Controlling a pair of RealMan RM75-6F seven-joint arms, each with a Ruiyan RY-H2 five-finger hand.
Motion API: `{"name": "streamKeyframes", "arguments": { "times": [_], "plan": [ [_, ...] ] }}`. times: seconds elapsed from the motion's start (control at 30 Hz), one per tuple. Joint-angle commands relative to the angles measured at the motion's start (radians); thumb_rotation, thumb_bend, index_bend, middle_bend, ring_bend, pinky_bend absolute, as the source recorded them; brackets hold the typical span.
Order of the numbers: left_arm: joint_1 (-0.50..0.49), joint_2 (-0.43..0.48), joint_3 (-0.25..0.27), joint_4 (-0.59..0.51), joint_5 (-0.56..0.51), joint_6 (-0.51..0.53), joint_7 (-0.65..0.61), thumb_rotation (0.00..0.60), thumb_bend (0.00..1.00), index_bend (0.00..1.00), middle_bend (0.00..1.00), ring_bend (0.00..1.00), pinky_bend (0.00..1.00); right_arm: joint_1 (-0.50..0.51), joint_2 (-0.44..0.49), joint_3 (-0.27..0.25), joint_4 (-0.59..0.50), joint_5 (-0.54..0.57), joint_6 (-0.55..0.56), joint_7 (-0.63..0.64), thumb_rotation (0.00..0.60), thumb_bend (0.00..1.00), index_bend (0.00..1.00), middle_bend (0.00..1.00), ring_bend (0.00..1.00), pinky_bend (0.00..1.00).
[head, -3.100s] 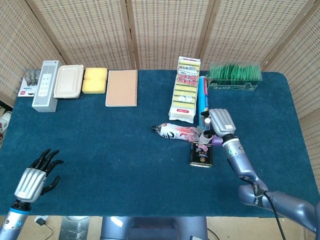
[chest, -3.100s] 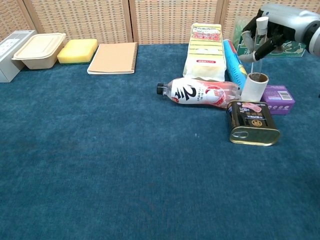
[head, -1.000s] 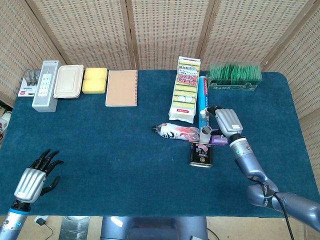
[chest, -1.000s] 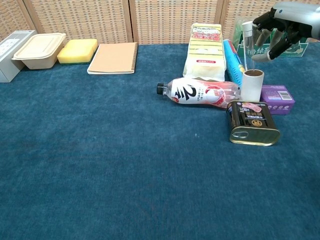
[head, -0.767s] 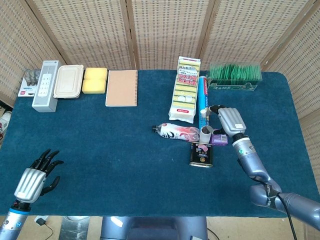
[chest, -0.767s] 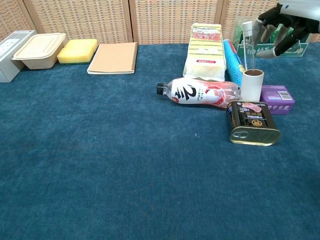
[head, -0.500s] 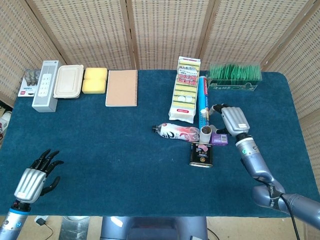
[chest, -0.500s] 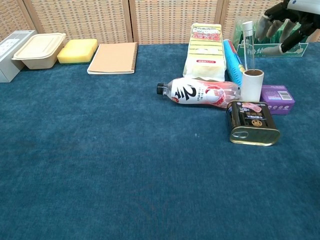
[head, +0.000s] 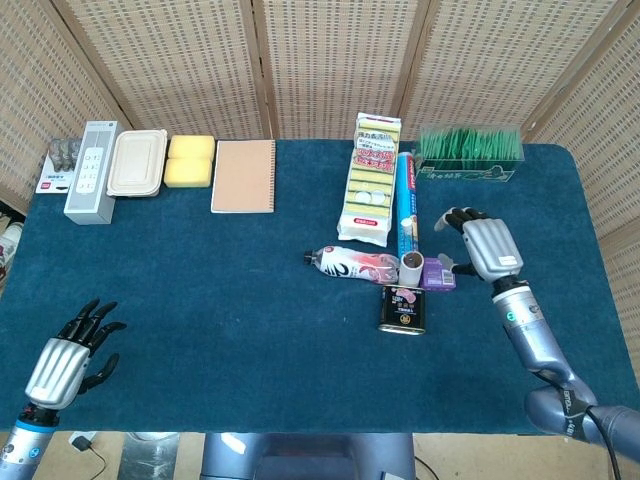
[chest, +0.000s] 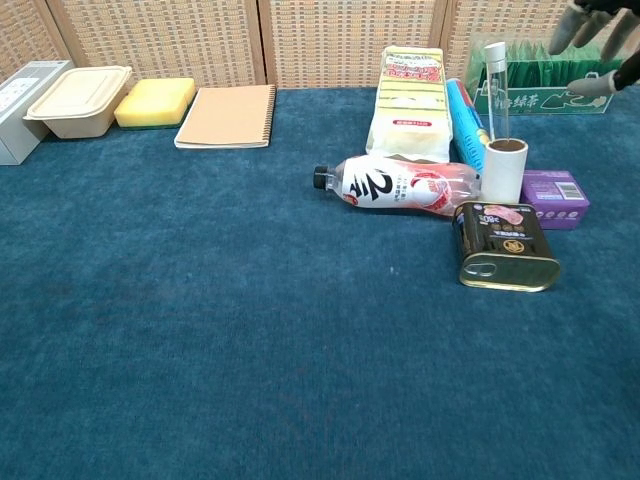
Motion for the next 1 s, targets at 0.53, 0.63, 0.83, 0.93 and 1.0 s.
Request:
{"name": "streamKeyframes", "arguments": {
  "times": [0.53, 0.63, 0.83, 0.93, 1.0],
  "plan": [
    [0.006, 0.026, 0.012, -0.019, 0.018, 0.021, -0.021, 0.600, 0.35, 0.29, 0.14, 0.05, 0.27, -0.272, 0.114, -0.172, -0.035, -0.218, 0.286, 0.111, 0.600, 0.34, 0.33, 0.26, 0.23, 0.27],
    [0.009, 0.034, 0.012, -0.028, 0.022, 0.031, -0.024, 0.600, 0.35, 0.29, 0.14, 0.05, 0.27, -0.296, 0.113, -0.185, -0.033, -0.249, 0.325, 0.105, 0.600, 0.34, 0.33, 0.26, 0.22, 0.26],
    [0.023, 0.058, 0.006, -0.046, 0.021, 0.066, -0.033, 0.600, 0.36, 0.29, 0.14, 0.05, 0.27, -0.380, 0.105, -0.213, -0.051, -0.341, 0.482, 0.034, 0.600, 0.34, 0.33, 0.26, 0.23, 0.26],
    [0.033, 0.074, 0.005, -0.057, 0.021, 0.087, -0.041, 0.600, 0.35, 0.29, 0.14, 0.04, 0.27, -0.416, 0.102, -0.230, -0.059, -0.377, 0.532, 0.013, 0.600, 0.34, 0.33, 0.26, 0.23, 0.25],
    [0.038, 0.082, 0.005, -0.062, 0.019, 0.091, -0.043, 0.600, 0.35, 0.29, 0.14, 0.04, 0.27, -0.428, 0.100, -0.243, -0.061, -0.392, 0.537, 0.012, 0.600, 0.34, 0.33, 0.27, 0.23, 0.25]
  ]
}}
